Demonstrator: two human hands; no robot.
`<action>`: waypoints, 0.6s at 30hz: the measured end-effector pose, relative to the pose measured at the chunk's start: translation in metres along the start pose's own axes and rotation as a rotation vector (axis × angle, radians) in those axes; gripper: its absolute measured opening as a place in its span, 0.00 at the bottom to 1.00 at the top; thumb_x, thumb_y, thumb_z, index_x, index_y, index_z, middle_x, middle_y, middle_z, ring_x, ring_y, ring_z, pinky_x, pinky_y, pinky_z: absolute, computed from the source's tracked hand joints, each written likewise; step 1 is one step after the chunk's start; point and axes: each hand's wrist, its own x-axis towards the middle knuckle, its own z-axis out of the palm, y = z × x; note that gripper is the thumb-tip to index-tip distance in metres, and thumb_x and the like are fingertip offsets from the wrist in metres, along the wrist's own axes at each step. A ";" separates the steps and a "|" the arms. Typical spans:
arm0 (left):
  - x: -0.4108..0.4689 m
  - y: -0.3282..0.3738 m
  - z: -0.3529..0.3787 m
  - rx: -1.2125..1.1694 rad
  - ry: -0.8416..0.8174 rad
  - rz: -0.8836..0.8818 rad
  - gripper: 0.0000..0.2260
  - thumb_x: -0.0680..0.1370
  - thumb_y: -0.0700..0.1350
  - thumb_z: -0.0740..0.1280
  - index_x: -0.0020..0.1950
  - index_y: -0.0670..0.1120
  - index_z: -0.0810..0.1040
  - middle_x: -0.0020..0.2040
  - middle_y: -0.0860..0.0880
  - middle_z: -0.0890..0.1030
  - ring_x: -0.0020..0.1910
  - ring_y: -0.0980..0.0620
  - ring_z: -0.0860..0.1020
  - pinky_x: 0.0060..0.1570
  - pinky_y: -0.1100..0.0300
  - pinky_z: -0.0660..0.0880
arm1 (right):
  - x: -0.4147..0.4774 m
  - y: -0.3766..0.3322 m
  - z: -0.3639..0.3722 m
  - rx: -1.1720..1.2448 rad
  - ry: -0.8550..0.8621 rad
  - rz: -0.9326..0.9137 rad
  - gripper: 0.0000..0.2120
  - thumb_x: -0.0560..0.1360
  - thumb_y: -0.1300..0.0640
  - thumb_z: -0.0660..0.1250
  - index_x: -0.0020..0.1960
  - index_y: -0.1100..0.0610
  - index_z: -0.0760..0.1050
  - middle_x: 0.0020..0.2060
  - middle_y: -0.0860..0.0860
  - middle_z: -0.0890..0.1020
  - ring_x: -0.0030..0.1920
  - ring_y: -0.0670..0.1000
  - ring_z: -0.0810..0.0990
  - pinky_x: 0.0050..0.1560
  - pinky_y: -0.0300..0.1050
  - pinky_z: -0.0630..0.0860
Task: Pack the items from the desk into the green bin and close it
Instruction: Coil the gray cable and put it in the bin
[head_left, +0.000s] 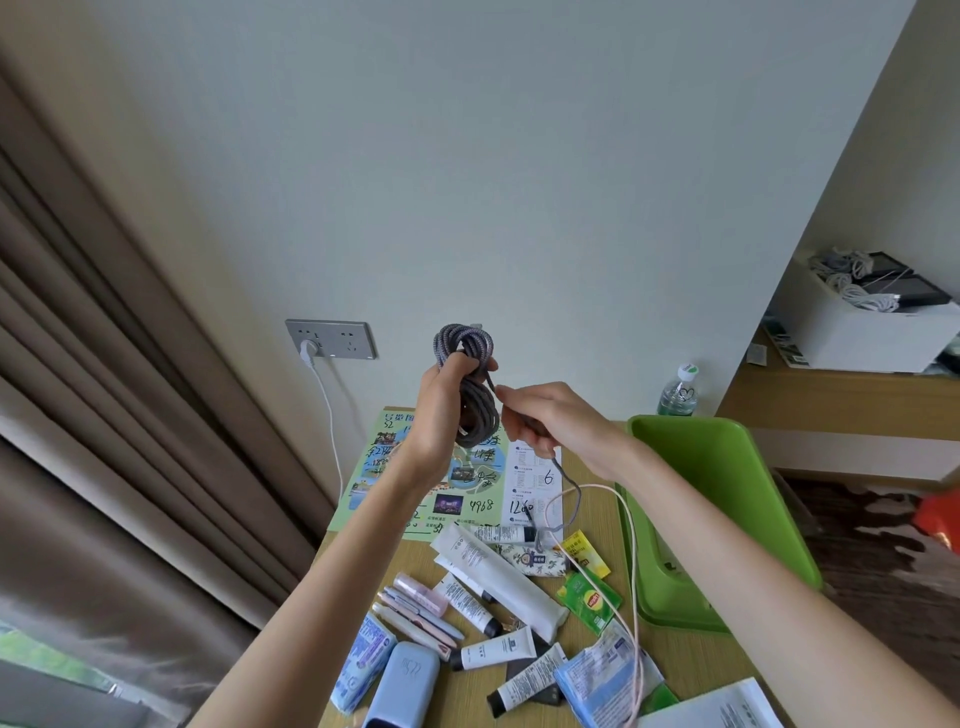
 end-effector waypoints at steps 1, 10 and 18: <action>0.000 0.000 -0.001 -0.038 0.013 -0.020 0.11 0.76 0.50 0.58 0.41 0.48 0.77 0.30 0.54 0.72 0.27 0.55 0.69 0.30 0.58 0.64 | -0.001 0.000 -0.001 -0.011 0.001 0.005 0.23 0.79 0.43 0.62 0.31 0.55 0.75 0.25 0.48 0.72 0.25 0.48 0.65 0.27 0.37 0.63; 0.013 0.008 -0.023 -0.686 0.031 -0.069 0.11 0.79 0.43 0.53 0.39 0.44 0.69 0.34 0.49 0.69 0.32 0.52 0.69 0.35 0.61 0.71 | -0.007 0.001 -0.022 -0.038 0.143 0.001 0.24 0.76 0.45 0.68 0.25 0.54 0.69 0.23 0.48 0.67 0.25 0.46 0.61 0.26 0.36 0.57; 0.016 -0.005 -0.053 -0.283 0.219 -0.076 0.10 0.79 0.45 0.55 0.40 0.46 0.71 0.33 0.52 0.73 0.34 0.53 0.68 0.37 0.58 0.63 | -0.013 -0.008 -0.043 0.014 0.183 -0.071 0.22 0.76 0.49 0.68 0.28 0.55 0.65 0.25 0.52 0.61 0.25 0.49 0.57 0.31 0.43 0.57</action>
